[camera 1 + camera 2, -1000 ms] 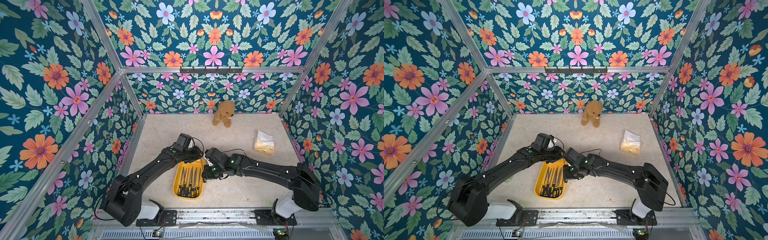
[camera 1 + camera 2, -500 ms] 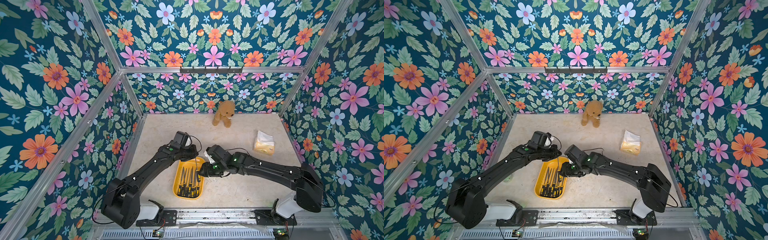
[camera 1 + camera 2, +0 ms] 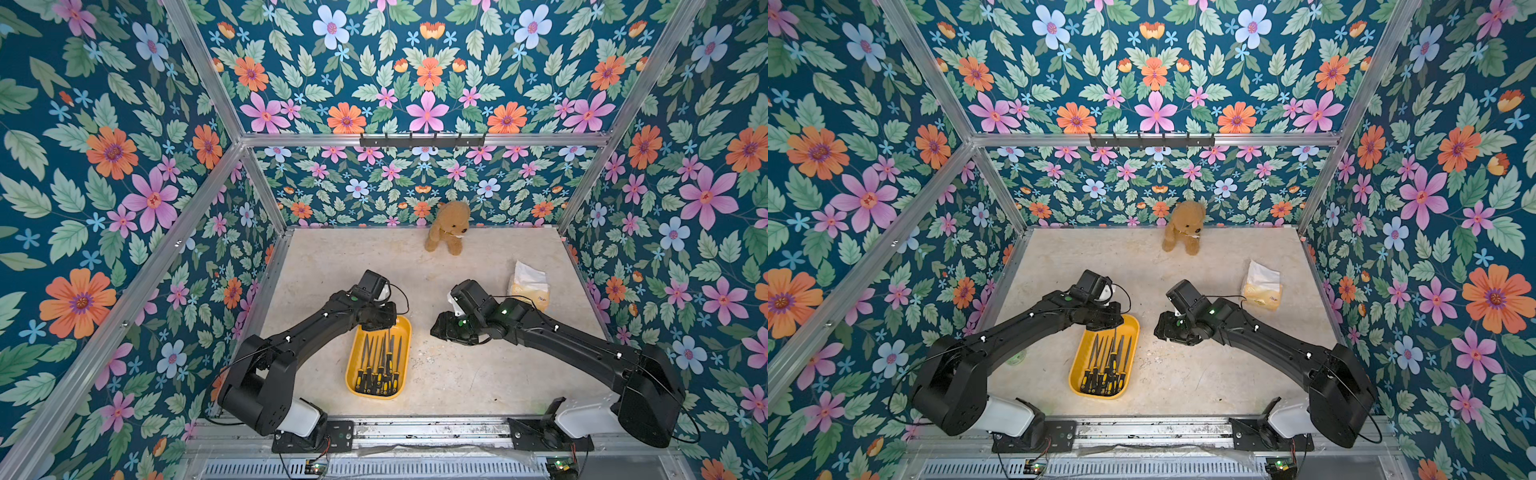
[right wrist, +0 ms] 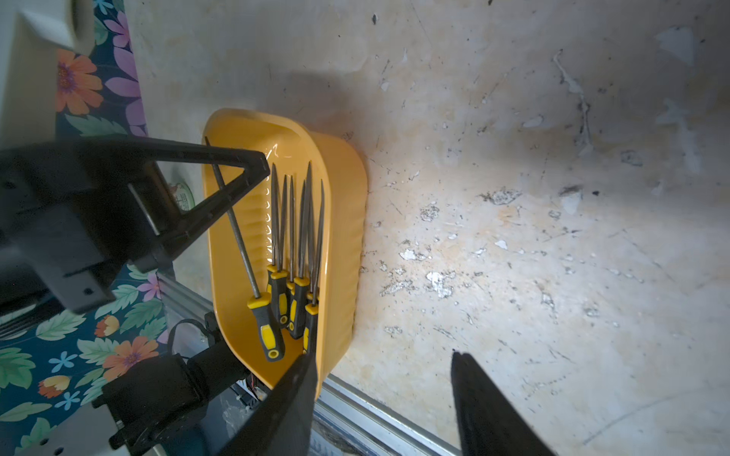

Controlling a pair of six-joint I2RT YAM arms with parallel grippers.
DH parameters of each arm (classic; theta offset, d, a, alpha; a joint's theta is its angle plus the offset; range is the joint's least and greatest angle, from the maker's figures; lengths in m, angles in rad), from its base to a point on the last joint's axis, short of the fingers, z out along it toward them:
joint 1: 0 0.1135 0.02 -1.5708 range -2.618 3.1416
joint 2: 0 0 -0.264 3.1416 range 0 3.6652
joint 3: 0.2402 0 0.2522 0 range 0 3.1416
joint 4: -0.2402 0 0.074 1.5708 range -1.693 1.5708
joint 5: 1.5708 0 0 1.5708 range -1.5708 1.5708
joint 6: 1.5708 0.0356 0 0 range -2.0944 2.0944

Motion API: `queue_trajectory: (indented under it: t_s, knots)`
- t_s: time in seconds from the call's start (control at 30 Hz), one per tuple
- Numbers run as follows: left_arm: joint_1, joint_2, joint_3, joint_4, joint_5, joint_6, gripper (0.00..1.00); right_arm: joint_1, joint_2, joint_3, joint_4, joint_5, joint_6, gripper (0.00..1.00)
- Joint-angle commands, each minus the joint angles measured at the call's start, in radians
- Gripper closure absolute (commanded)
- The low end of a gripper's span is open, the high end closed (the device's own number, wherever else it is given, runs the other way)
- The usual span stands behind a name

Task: Put the file tool into the storage box
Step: Place the file tool in the storage box, then reset both arms

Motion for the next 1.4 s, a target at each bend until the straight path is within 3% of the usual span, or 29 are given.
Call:
queue_trajectory:
  t_s: [0.0,0.57,0.7,0.83,1.07,1.17,1.3,1.37]
  knots:
    - [-0.015,0.001,-0.029,0.047,-0.014,-0.019,1.00,0.000,-0.014,-0.027,0.016,-0.004,0.016,0.40]
    - [-0.106,0.039,-0.119,0.133,-0.037,-0.064,1.00,-0.001,0.010,-0.079,0.055,-0.009,0.024,0.41]
    - [-0.107,0.049,-0.135,0.146,-0.035,-0.057,0.88,0.000,0.016,-0.082,0.048,-0.006,0.018,0.41]
    - [-0.107,0.032,-0.142,0.147,-0.023,-0.059,0.69,-0.003,0.015,-0.082,0.034,0.002,0.018,0.41]
    - [-0.097,-0.001,-0.024,0.032,-0.058,-0.035,0.62,-0.057,-0.050,-0.093,0.040,0.010,0.013,0.41]
    - [-0.042,-0.037,0.048,-0.054,-0.080,-0.013,0.57,-0.107,-0.107,-0.080,-0.012,0.106,-0.007,0.40]
    - [0.117,-0.127,0.178,-0.156,-0.144,0.078,0.45,-0.183,-0.247,-0.070,-0.088,0.453,-0.018,0.38]
    - [0.202,-0.165,0.238,-0.168,-0.186,0.136,0.29,-0.225,-0.340,-0.106,-0.060,0.598,-0.020,0.25]
